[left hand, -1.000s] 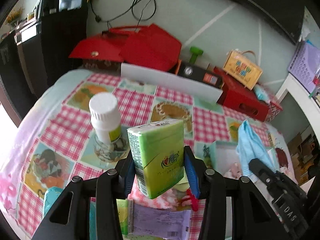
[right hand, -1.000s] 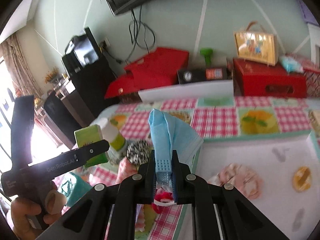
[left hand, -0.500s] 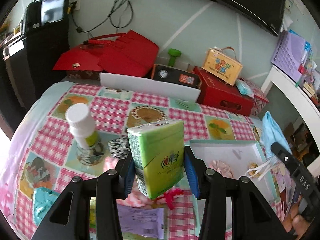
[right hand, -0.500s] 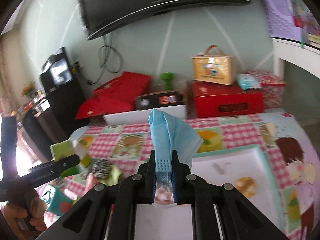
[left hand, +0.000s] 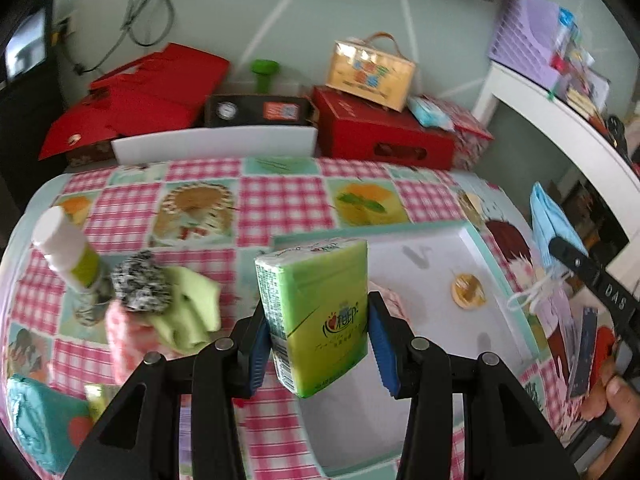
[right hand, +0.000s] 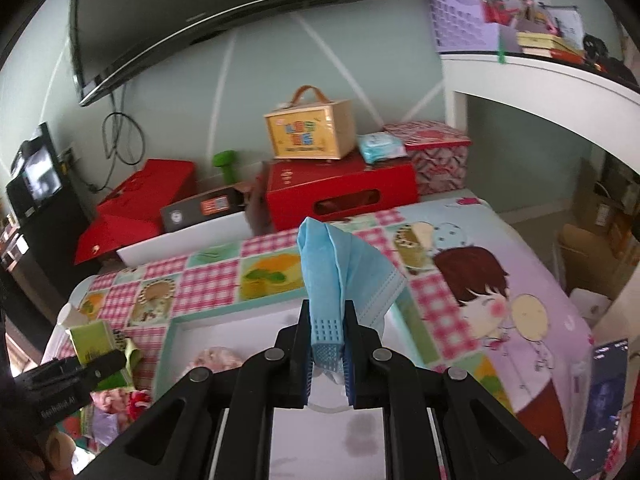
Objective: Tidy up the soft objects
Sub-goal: 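Carry the mask and tissue pack with both tools over the white tray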
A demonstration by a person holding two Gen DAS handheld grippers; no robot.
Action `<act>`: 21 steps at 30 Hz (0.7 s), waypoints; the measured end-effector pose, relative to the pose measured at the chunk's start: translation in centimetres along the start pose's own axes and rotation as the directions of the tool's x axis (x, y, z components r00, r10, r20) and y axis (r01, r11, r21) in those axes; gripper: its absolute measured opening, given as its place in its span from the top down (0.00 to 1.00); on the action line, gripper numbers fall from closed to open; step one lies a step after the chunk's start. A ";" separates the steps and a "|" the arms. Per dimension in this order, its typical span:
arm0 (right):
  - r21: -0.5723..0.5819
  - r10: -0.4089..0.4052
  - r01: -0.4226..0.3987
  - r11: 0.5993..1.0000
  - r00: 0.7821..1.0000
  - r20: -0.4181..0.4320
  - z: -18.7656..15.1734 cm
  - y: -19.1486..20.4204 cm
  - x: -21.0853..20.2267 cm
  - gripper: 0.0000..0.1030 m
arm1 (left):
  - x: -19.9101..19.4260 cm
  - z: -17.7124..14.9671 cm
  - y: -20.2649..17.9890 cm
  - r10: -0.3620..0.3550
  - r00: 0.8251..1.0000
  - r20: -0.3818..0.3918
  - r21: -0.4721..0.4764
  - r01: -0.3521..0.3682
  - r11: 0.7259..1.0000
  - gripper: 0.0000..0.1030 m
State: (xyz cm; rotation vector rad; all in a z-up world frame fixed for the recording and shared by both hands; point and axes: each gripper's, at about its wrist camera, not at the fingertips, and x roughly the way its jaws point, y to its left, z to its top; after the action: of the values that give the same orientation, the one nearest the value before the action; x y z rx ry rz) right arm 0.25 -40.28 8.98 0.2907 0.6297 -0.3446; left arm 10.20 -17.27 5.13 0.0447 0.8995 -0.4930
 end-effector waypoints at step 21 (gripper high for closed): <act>-0.058 0.055 -0.072 0.996 0.966 -0.252 -3.6 3.2 8.0 0.84 | 6.6 -2.7 -3.3 -0.004 0.977 -0.215 0.052 0.016 0.999 0.54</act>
State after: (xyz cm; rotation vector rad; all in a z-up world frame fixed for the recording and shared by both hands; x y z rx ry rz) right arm 5.65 -37.80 1.77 0.2922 0.8766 -0.2256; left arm 10.23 -22.12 -1.03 0.1445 1.0990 -0.5285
